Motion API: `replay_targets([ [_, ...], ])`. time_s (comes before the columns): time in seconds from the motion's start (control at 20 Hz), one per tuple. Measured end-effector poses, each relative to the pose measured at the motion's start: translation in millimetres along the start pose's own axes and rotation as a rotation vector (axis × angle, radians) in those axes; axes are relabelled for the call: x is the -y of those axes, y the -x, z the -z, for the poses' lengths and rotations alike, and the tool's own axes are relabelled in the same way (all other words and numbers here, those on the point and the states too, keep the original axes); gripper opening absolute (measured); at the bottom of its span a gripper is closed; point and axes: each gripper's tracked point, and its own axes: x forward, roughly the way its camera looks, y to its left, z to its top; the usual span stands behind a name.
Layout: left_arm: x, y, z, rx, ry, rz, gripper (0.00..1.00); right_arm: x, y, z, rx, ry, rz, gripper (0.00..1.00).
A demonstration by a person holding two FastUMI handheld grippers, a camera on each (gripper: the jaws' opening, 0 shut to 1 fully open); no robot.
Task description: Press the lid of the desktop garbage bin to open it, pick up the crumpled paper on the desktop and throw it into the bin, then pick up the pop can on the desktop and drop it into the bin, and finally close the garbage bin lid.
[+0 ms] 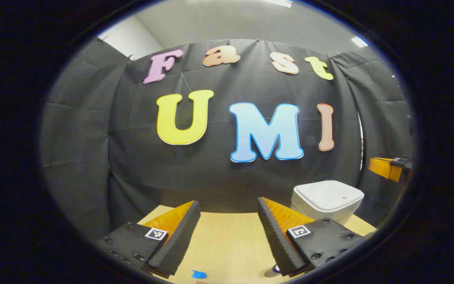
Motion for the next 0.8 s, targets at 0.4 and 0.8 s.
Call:
replay_targets([
  [0.4, 12, -9, 3, -0.014, 0.017, 0.012, 0.95, 1, -4, 2, -0.034, -0.011, -0.029, 0.0],
  [0.8, 17, -15, 5, -0.018, 0.019, 0.001, 0.95, -3, -15, 6, -0.06, -0.03, -0.065, 0.0],
])
